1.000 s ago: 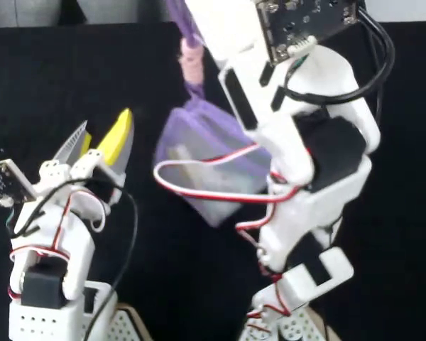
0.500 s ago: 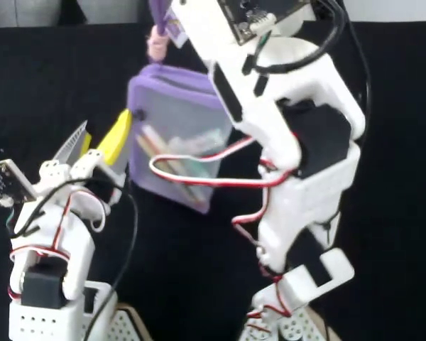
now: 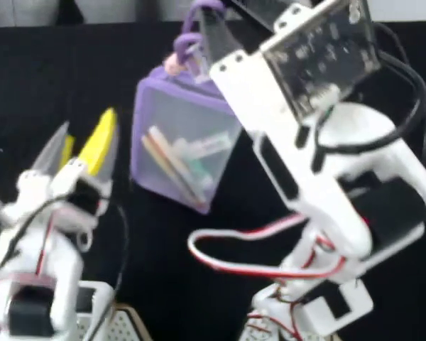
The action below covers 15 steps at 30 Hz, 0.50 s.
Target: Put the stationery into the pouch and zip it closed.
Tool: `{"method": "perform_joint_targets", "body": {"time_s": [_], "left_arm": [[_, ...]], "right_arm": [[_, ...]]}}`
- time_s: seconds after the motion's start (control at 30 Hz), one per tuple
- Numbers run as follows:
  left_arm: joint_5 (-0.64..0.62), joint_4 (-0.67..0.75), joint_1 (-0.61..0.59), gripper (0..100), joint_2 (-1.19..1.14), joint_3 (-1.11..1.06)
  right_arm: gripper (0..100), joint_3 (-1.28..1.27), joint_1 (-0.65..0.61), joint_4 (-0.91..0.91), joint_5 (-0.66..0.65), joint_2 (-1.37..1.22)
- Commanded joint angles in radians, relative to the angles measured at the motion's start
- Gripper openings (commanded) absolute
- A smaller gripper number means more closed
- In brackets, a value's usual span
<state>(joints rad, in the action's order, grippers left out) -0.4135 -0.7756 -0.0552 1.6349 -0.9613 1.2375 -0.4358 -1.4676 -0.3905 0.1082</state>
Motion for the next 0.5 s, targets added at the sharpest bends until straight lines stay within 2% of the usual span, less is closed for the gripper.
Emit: {"method": "perform_joint_targets", "body": {"time_s": [0.0, 0.2, 0.47], "left_arm": [[0.011, -0.063, -0.061, 26, 0.141, 0.127], [0.133, -0.127, -0.064, 26, 0.166, 0.124], [0.244, -0.206, -0.062, 26, 0.138, 0.191]], "right_arm": [[1.1, 0.035, -0.015, -0.078, -0.002, 0.084], [1.1, 0.028, -0.015, -0.175, -0.002, 0.189], [1.1, -0.071, -0.008, -0.164, -0.002, 0.206]]}}
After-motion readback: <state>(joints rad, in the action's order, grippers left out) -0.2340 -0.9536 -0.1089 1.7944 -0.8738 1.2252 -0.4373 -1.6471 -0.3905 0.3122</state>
